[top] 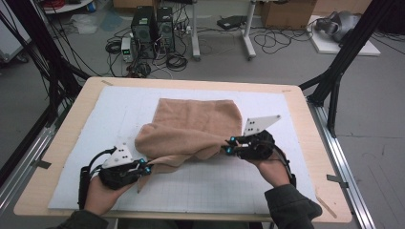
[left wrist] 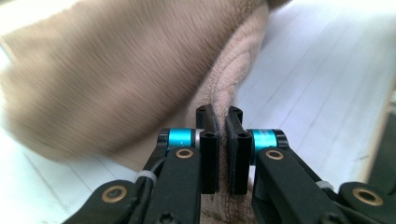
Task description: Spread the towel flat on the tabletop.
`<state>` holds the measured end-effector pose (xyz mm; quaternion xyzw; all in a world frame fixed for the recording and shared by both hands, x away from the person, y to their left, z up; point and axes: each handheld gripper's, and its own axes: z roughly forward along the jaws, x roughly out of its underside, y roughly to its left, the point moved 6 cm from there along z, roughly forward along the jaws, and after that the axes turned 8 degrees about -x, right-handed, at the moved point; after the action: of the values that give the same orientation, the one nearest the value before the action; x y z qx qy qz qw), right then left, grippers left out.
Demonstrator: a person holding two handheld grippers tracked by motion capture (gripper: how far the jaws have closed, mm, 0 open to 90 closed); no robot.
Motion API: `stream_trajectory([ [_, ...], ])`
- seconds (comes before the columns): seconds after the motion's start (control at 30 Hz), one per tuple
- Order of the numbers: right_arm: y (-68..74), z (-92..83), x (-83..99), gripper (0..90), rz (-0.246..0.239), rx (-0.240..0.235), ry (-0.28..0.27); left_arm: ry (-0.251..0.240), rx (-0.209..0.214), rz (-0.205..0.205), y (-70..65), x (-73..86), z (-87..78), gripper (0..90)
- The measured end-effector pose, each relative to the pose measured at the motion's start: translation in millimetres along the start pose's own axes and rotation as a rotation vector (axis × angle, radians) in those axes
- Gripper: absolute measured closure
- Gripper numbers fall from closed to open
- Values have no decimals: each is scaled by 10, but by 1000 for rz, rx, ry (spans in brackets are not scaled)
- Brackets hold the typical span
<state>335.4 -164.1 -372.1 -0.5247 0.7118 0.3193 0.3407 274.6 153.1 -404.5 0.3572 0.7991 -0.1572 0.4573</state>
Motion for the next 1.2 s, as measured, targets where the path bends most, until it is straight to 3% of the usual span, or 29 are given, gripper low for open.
stream_trajectory([
  [0.1, -228, -18, -177, 790, -11, 75, 24, 13, -39, 4, 157, -71, 19, 858],
  [0.2, -563, 164, -200, 790, 73, 101, 27, 73, -79, -37, 397, 7, 247, 858],
  [0.27, -777, 322, -141, 791, 122, 110, 30, 100, -100, -77, 562, 79, 427, 857],
  [0.4, -1172, 587, 154, 791, 248, 175, 129, 148, -156, -139, 820, 177, 763, 858],
  [0.43, -1234, 644, 223, 790, 266, 181, 145, 162, -151, -152, 842, 195, 830, 857],
  [0.5, -1293, 742, 316, 774, 280, 188, 173, 182, -159, -140, 864, 209, 905, 855],
  [0.6, -1280, 762, 320, 691, 274, 190, 166, 168, -149, -145, 870, 186, 839, 831],
  [0.67, -1241, 684, 265, 635, 256, 199, 126, 141, -144, -167, 866, 158, 767, 708],
  [0.73, -1144, 555, 187, 581, 236, 212, 77, 101, -127, -173, 854, 122, 665, 563],
  [0.9, -824, 329, 74, 536, 160, 222, 19, 45, -82, -167, 788, 72, 450, 451],
  [1.07, -478, 289, 117, 531, 70, 226, 17, 65, -63, -139, 714, 104, 478, 416],
  [1.2, -324, 353, 213, 531, 47, 204, 6, 95, -56, -133, 708, 134, 576, 439],
])
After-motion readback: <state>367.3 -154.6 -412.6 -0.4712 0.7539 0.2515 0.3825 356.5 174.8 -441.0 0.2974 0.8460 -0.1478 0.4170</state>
